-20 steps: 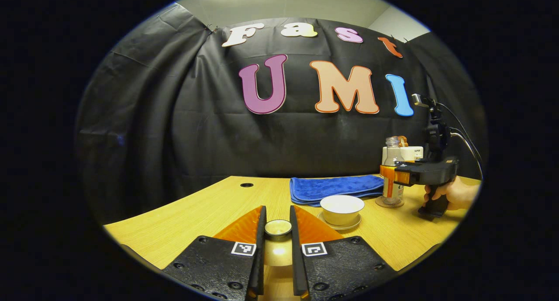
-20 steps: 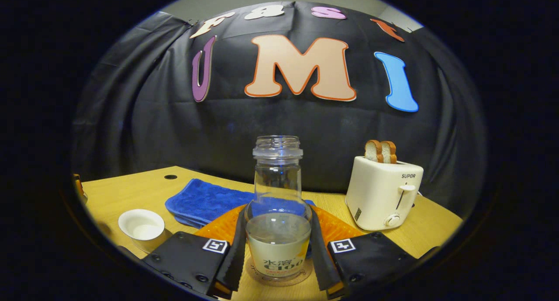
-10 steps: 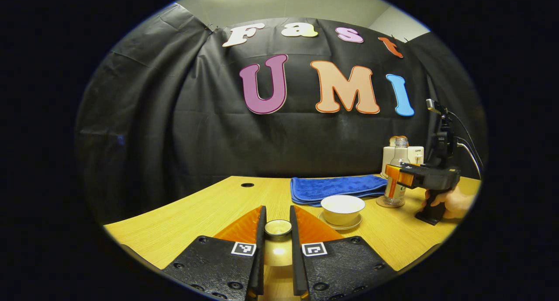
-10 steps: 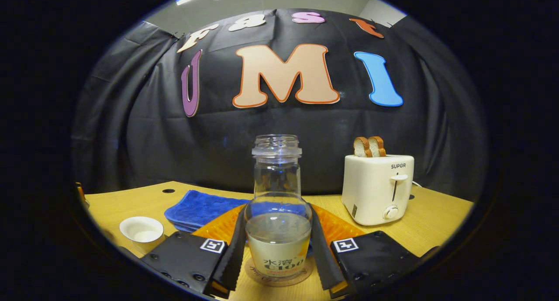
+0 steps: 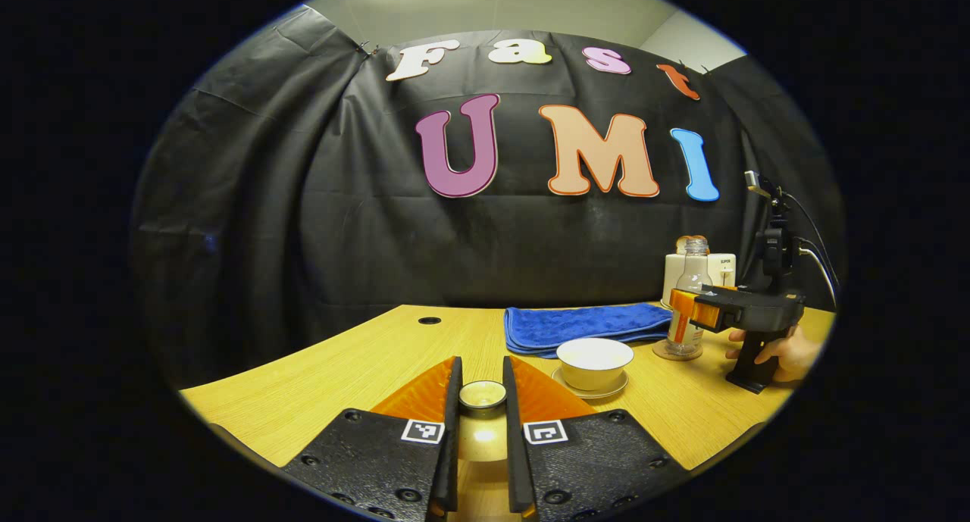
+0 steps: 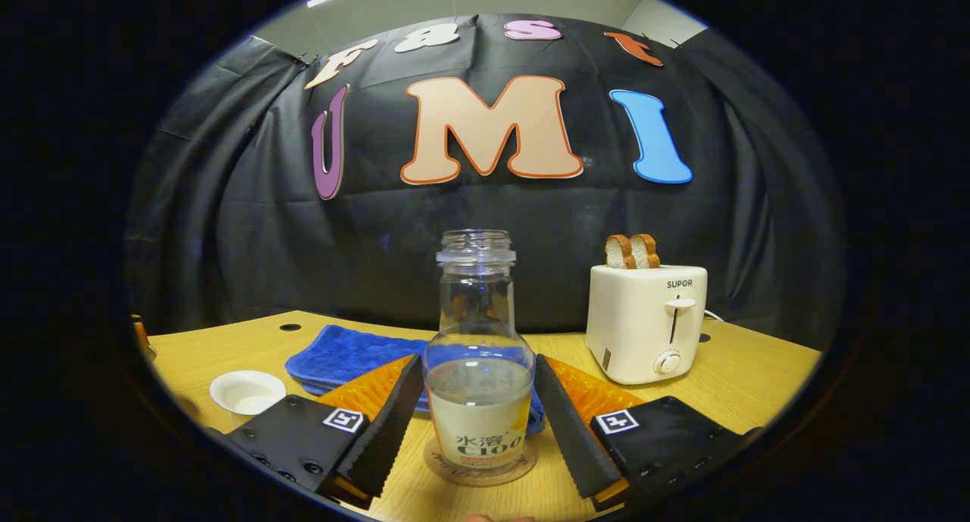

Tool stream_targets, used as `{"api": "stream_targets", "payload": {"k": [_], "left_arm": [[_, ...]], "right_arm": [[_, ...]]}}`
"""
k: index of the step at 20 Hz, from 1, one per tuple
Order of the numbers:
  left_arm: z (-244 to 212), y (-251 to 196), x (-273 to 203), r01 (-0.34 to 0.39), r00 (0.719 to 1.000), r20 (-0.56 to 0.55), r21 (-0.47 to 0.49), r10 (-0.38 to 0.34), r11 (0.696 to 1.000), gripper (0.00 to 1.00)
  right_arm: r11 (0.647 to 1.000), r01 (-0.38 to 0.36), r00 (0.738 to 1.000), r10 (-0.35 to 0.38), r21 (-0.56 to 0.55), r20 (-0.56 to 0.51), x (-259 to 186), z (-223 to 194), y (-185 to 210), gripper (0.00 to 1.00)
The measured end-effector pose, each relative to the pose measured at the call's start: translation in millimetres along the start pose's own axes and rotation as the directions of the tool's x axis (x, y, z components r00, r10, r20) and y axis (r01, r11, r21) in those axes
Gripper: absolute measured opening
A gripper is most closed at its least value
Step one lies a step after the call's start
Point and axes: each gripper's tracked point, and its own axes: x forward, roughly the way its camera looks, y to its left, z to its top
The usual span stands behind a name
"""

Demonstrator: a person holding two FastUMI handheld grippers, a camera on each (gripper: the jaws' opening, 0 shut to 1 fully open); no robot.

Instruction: Open the teacup lid with one hand, grasp the water bottle and pour water into the teacup with the other hand; after pouring, place the water bottle on the coaster and then close the teacup lid.

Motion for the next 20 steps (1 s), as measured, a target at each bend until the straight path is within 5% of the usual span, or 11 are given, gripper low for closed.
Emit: {"api": "stream_targets", "payload": {"k": [8,20], "left_arm": [[0,-70,31,0.274,0.962,0.003,0.002,-0.274,0.962,0.23],[-4,-108,92,0.308,0.951,-0.016,0.015,-0.308,0.951,0.23]], "right_arm": [[0.998,-0.061,0.998,0.061,0.001,0.007,-57,3,-14,0.94],[0.997,-0.077,0.997,0.077,0.001,0.011,-104,7,-62,0.94]]}}
